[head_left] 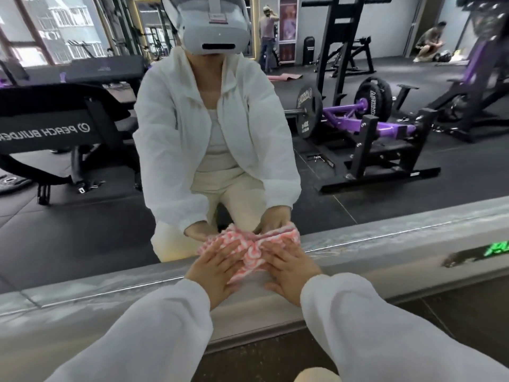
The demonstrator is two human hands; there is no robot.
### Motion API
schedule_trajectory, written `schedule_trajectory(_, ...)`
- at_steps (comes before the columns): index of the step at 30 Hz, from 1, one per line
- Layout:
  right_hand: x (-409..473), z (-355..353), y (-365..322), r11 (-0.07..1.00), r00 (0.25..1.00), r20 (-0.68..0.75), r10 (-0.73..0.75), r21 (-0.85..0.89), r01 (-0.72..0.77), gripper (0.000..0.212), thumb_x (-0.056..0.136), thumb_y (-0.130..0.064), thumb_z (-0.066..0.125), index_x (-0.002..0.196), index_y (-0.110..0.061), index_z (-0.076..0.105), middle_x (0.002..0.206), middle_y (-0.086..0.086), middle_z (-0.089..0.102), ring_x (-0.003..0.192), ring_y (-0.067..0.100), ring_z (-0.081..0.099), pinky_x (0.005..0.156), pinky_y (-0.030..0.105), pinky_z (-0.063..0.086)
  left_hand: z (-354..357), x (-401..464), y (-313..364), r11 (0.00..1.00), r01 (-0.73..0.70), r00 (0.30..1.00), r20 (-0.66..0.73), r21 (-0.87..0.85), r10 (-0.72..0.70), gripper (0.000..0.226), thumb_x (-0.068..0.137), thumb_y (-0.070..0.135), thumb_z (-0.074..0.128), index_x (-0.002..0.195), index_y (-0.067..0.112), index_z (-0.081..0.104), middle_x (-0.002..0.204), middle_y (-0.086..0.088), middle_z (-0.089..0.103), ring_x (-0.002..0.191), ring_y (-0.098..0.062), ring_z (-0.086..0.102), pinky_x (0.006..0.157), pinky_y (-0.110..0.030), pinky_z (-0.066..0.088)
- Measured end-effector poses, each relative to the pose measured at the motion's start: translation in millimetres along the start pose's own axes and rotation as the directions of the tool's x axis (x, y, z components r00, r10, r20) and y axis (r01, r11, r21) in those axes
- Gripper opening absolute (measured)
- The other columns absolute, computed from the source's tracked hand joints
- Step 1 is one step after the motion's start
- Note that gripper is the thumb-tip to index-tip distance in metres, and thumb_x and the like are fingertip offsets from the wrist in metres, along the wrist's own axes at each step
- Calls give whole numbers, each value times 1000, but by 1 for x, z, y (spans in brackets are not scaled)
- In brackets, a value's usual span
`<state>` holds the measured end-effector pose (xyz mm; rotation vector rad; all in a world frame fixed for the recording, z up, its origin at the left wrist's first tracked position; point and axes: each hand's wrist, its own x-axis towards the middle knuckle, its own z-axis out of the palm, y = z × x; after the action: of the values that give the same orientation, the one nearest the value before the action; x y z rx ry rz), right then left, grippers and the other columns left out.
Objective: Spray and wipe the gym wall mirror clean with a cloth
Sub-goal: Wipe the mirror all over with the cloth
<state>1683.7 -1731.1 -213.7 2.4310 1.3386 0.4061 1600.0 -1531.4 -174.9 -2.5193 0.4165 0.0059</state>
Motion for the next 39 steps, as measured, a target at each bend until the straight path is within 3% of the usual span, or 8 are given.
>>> schedule_trajectory(4, -29, 20, 29, 997, 997, -22, 75, 5, -74, 72, 98, -53, 11, 103, -20, 75, 116, -2, 68, 126, 23, 39, 109, 47, 12, -16, 35, 26, 995, -53, 997, 42, -89, 57, 68, 87, 50, 13, 134, 20, 53, 144, 0, 43, 140, -26, 22, 112, -43, -23)
schedule_trajectory(8, -45, 25, 52, 992, 985, -127, 119, -36, -124, 79, 100, -49, 0, 110, -19, 72, 122, 2, 65, 135, 26, 27, 111, 48, 5, -23, 60, 42, 990, -114, 988, -93, 87, 122, 68, 86, 44, -8, 148, 15, -11, 149, 5, -22, 114, -25, -49, 87, -37, -45)
schedule_trajectory(11, -44, 10, 74, 984, 964, -226, 138, -81, -160, 69, 100, -48, 10, 108, -20, 72, 127, 5, 62, 134, 29, 28, 114, 48, 1, -34, 68, 35, 998, 38, 979, -204, 45, -28, 51, 99, 37, 5, 138, 14, -18, 142, -1, -31, 118, -29, -49, 88, -40, -45)
schedule_trajectory(13, -40, -14, 91, 981, 944, -295, 144, -84, -176, 70, 100, -48, 7, 113, -18, 70, 132, 7, 58, 138, 28, 22, 113, 49, 7, -47, 72, 19, 995, 98, 904, -417, -16, -96, 49, 95, 29, 27, 140, 14, 14, 150, -2, 0, 143, -32, -15, 108, -44, -29)
schedule_trajectory(18, -24, -112, 147, 976, 929, -353, 113, -135, -170, 59, 94, -49, 28, 120, -12, 65, 141, 13, 35, 133, 34, 29, 108, 51, 17, -134, 78, -33, 980, 67, 740, -650, -189, -176, 54, 78, 20, 30, 128, 5, 42, 134, -3, 50, 131, -27, 31, 118, -39, -7)
schedule_trajectory(25, 5, -284, 213, 952, 825, -518, 228, -60, -300, 47, 100, -39, 19, 127, -5, 38, 141, 16, 28, 131, 32, 29, 115, 40, 8, -281, 72, -131, 953, 215, 614, -729, -213, -302, 51, 96, 24, 18, 145, 12, 11, 149, 5, 20, 145, -24, -14, 118, -40, -8)
schedule_trajectory(31, 30, -470, 307, 923, 718, -645, 261, -51, -381, 51, 84, -24, 42, 129, -1, 33, 144, 16, 25, 132, 34, 26, 118, 34, -6, -469, 65, -244, 926, 287, 501, -786, -244, -362, 59, 87, 27, 36, 143, 11, 25, 150, -3, 20, 145, -24, -8, 118, -39, -7)
schedule_trajectory(39, 53, -692, 449, 904, 574, -787, 225, -51, -425, 57, 91, -32, 30, 139, -1, 33, 146, 21, 37, 137, 33, 33, 111, 44, 25, -696, 67, -383, 870, 435, 299, -874, -233, -384, 57, 98, 42, 21, 147, 13, 20, 154, -14, 20, 139, -36, 12, 114, -49, 6)
